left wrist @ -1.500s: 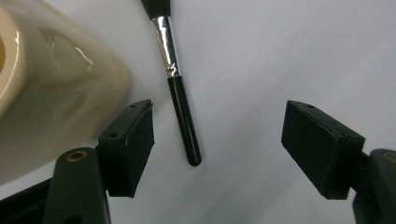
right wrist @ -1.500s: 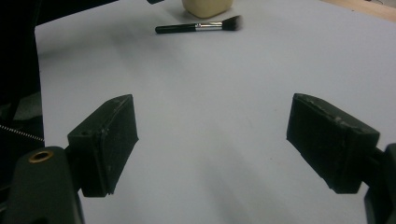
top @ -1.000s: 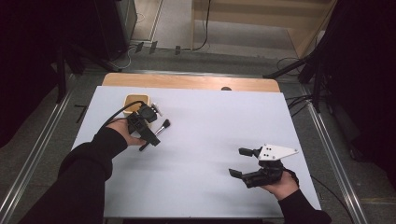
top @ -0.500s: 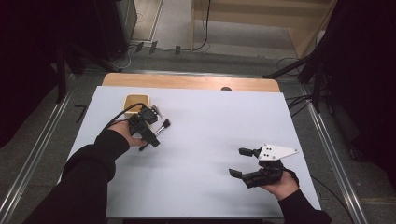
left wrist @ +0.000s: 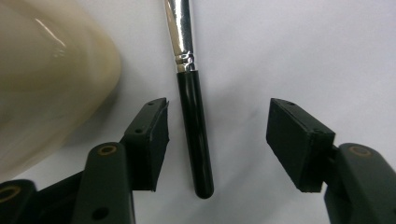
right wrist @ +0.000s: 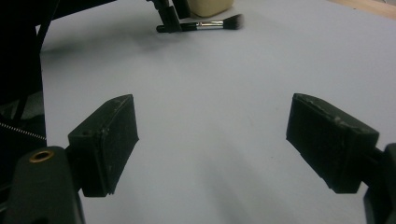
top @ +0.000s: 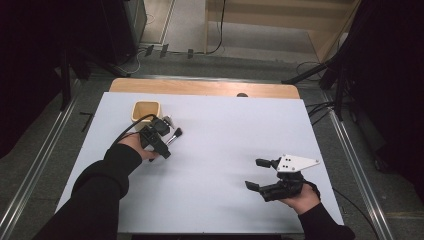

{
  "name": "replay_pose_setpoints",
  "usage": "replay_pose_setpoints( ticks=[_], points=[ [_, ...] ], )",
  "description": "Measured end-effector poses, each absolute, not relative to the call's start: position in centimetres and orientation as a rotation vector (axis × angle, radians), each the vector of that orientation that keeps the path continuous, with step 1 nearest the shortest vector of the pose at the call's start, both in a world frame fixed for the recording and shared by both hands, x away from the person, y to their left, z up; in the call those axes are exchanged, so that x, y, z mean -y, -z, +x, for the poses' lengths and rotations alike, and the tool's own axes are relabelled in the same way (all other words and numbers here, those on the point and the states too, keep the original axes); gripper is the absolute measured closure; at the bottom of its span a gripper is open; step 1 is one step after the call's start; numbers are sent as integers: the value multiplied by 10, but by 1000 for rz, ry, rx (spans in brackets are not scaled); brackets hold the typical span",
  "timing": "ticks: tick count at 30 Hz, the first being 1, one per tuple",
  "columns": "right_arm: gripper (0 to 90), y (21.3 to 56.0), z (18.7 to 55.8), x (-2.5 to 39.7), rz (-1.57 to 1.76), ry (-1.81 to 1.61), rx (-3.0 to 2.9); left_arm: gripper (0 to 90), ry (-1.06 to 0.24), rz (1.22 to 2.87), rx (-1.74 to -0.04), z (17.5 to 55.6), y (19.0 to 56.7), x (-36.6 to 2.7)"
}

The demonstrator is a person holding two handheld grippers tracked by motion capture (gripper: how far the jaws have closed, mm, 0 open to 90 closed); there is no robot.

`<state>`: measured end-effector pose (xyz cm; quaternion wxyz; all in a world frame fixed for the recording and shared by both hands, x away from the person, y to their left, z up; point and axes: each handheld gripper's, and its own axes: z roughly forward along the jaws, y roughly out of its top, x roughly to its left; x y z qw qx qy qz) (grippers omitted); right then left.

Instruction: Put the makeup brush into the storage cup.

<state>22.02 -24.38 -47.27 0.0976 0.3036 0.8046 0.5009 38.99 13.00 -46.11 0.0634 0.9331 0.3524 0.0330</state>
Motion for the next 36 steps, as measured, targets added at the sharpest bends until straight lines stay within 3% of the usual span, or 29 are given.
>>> replay_pose_setpoints(
  ticks=[9,23,28,36],
  points=[
    [177,473,220,244,896,-1476,-2388,533,-120,2817,-1148,392,472,-129],
    [179,473,220,243,895,-1473,-2390,665,-126,2807,-1191,392,471,-129],
    [179,473,220,243,891,-1472,-2393,774,-126,2803,-1201,393,471,-128],
    [179,473,220,243,888,-1471,-2398,801,-114,2805,-1216,394,471,-128]
  ],
)
